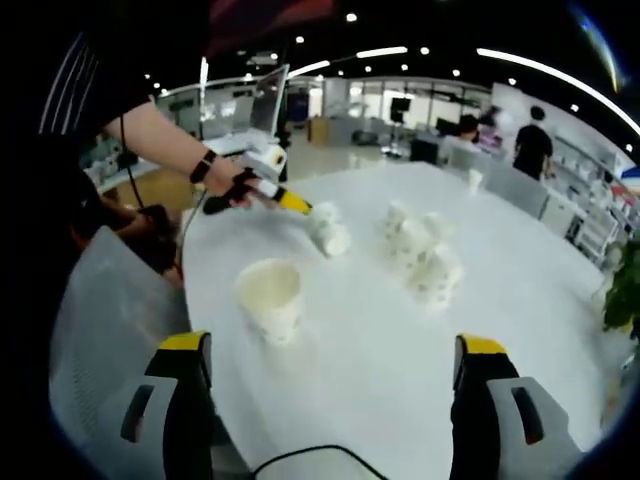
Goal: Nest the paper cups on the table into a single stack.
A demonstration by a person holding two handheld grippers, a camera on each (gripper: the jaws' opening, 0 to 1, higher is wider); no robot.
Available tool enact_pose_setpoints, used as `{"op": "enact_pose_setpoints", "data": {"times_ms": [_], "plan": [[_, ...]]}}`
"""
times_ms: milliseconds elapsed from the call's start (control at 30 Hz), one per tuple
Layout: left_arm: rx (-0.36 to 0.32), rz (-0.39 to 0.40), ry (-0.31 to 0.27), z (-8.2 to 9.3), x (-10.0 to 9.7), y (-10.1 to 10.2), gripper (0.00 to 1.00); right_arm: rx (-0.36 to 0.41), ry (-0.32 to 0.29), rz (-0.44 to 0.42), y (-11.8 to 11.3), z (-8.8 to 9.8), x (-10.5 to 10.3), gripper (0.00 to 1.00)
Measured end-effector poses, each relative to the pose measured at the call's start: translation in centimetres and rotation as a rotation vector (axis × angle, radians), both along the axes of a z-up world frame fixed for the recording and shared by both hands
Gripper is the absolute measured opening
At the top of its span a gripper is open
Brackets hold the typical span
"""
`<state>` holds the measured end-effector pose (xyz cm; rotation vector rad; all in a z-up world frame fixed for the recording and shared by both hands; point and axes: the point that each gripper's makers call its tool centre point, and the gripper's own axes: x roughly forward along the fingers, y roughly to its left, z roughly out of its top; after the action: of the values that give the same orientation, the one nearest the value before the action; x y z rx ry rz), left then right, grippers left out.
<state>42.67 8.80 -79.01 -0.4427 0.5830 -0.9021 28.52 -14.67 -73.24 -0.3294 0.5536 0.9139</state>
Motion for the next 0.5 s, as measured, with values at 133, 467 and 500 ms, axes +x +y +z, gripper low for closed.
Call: {"op": "enact_pose_setpoints", "data": {"times_ms": [133,467,500], "plan": [[-0.013,-0.01,0.023,-0.19,-0.22,-0.44,0.39,-0.008,0.007,-0.01,-0.06,-0.22,-0.01,0.99],[-0.048,-0.018,0.046,-0.44,-0.21,-0.79,0.26,-0.011,0.013,-0.009,0.44,-0.23,0.26,0.99],[-0.043,-0.018,0.049,-0.53,-0.23,-0.75,0.25,-0.015,0.011,-0.009,0.43,-0.23,0.29,0.99]]}}
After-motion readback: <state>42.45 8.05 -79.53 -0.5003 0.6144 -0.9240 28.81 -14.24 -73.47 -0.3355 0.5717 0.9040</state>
